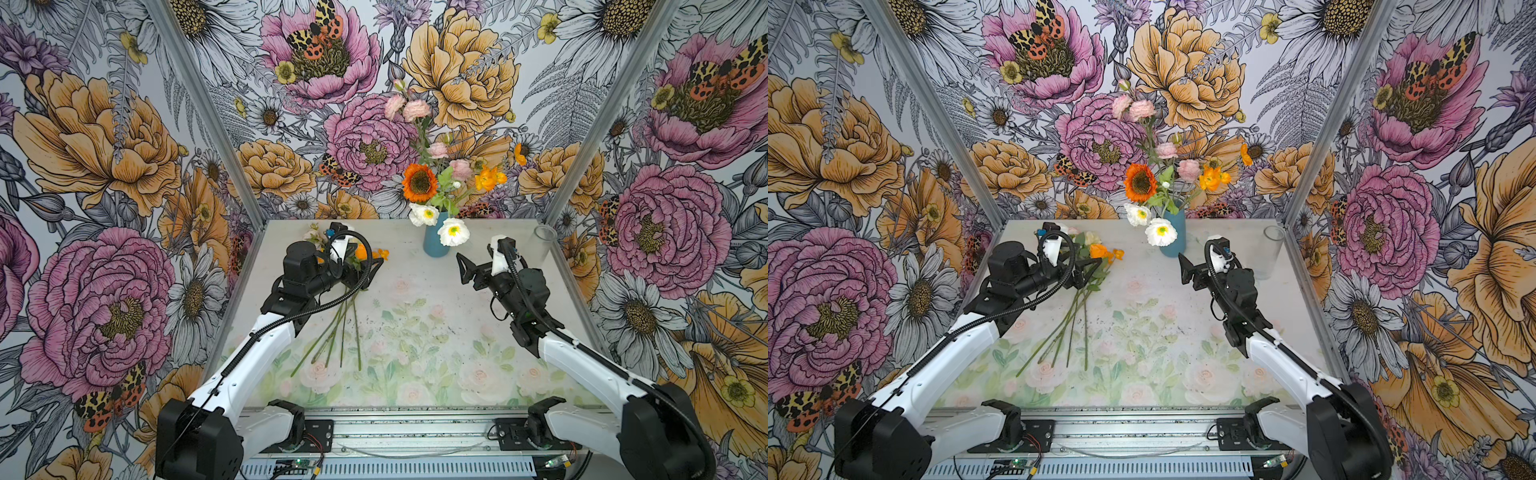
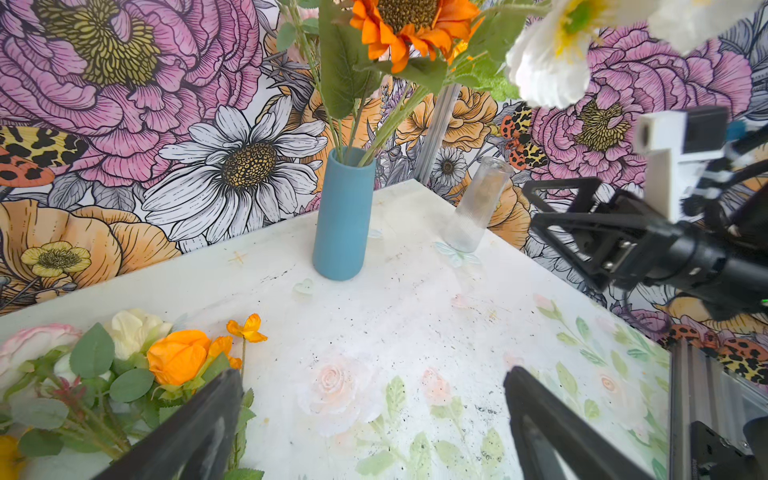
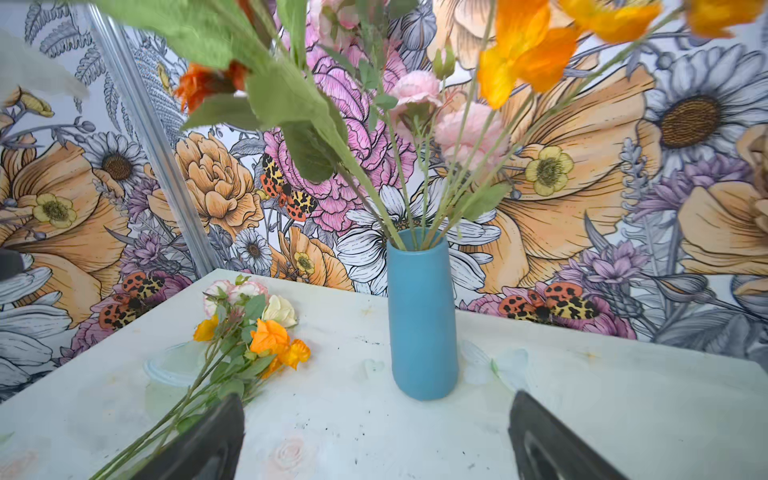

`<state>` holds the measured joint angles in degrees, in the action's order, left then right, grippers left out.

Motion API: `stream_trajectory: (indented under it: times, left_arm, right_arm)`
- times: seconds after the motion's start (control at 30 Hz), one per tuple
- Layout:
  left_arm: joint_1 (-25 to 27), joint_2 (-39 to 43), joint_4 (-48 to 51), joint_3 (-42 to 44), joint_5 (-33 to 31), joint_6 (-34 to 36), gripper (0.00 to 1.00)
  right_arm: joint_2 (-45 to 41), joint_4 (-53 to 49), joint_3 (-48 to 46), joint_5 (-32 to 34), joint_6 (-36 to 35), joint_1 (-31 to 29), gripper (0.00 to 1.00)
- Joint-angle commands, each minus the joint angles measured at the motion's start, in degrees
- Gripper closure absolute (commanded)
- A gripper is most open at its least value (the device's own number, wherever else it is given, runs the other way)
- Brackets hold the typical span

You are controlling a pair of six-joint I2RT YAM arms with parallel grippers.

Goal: Arrange the flowers into the vase
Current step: 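Reach the right gripper to the clear ribbed glass vase and close on it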

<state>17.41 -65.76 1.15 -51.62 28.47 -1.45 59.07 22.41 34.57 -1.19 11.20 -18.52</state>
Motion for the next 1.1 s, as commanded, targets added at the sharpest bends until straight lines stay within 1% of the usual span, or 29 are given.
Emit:
stream_trajectory:
  times: [0.0, 0.03, 0.07, 0.13, 0.23, 0.3, 0.37, 0.47, 0.5, 0.6, 0.67, 0.77, 0.9, 0.97, 1.07]
  left_arm:
    - [2.3, -0.1, 1.3, -0.8, 2.9, 2.1, 0.01]
    - [3.3, 0.0, 1.4, -0.8, 3.1, 2.4, 0.01]
    - [4.3, 0.0, 1.4, -0.7, 3.1, 2.8, 0.01]
    - [6.3, 0.4, 1.4, -0.5, 2.8, 3.6, 0.01]
    - [9.0, 0.9, 1.3, 0.1, 2.0, 4.8, 0.01]
    - [10.7, 1.4, 1.5, 0.6, 1.6, 6.0, 0.01]
    - [12.0, 1.8, 1.7, 0.7, 1.3, 6.8, 0.01]
    - [12.7, 2.0, 2.0, 0.7, 0.9, 7.2, 0.01]
    - [12.7, 1.9, 2.0, 0.5, 0.8, 7.1, 0.01]
    - [12.2, 1.2, 2.6, -0.3, 0.7, 6.3, 0.01]
    - [11.4, 0.9, 2.5, -0.8, 1.8, 5.5, 0.01]
    - [10.4, 0.6, 2.5, -1.0, 2.4, 4.8, 0.01]
    - [9.9, 0.7, 2.5, -1.2, 3.1, 4.5, 0.01]
    - [9.9, 0.8, 2.5, -1.2, 3.1, 4.6, 0.01]
    - [9.8, 0.6, 2.5, -1.1, 3.0, 4.8, 0.01]
  right_arm:
    - [-10.2, -29.5, 3.4, 14.5, 6.6, 1.8, 0.01]
    - [-12.6, -35.6, 5.5, 17.4, 9.3, 3.0, 0.02]
    - [-13.9, -39.9, 7.2, 18.8, 10.4, 4.2, 0.03]
    - [-15.5, -47.1, 9.8, 20.5, 10.5, 5.8, 0.04]
    - [-15.2, -48.7, 10.2, 21.8, 10.5, 8.5, 0.03]
    - [-12.2, -48.3, 11.0, 21.3, 10.0, 12.4, 0.02]
    - [-7.7, -46.8, 12.5, 17.7, 8.1, 17.1, 0.01]
    - [-1.5, -40.3, 13.6, 11.6, 6.2, 23.0, 0.01]
    - [0.2, -36.6, 13.2, 10.1, 4.9, 24.0, 0.00]
    - [4.0, -26.1, 11.5, 7.7, 1.4, 24.3, 0.01]
    - [7.2, -19.4, 10.1, 7.5, -0.4, 24.2, 0.00]
    - [12.5, -12.2, 9.8, 8.9, -3.4, 24.4, 0.01]
    - [21.1, -5.6, 12.5, 8.5, -5.4, 25.2, 0.01]
    - [24.7, -4.3, 14.4, 9.4, -5.5, 25.6, 0.01]
    - [28.9, 0.9, 15.9, 9.0, -6.9, 26.1, 0.01]
